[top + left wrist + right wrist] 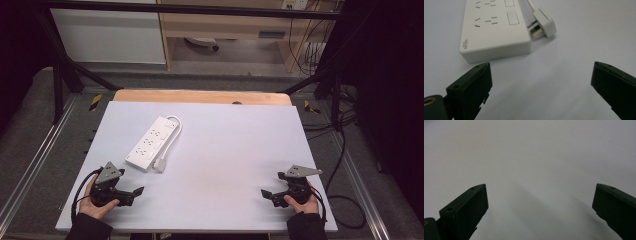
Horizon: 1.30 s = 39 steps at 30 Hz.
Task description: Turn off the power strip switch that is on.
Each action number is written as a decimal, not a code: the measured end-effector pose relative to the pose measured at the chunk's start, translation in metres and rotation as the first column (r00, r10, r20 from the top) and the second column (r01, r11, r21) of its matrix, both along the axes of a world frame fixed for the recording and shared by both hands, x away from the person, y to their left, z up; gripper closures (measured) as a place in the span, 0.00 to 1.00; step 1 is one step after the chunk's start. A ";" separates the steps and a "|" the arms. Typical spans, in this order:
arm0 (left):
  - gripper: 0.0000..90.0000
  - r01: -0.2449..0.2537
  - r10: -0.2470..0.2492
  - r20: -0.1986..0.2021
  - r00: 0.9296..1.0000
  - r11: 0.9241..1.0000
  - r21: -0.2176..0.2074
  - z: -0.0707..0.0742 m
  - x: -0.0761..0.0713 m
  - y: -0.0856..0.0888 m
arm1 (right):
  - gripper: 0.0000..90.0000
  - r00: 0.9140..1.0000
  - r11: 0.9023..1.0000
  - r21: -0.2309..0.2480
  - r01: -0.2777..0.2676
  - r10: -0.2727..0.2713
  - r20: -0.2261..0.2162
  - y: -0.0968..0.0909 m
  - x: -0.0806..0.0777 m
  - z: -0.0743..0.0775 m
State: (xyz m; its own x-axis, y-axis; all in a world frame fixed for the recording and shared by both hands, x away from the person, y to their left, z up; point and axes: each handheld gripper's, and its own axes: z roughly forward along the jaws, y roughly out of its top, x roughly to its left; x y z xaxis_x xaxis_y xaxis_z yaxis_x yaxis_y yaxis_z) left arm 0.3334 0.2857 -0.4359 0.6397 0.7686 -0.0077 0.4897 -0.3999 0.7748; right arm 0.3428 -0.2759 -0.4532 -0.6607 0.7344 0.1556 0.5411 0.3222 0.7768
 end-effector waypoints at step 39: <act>0.04 -0.025 0.025 0.011 1.000 1.000 0.016 0.018 0.003 0.001 | 0.01 1.000 1.000 -0.013 0.012 -0.012 0.001 0.001 -0.001 0.000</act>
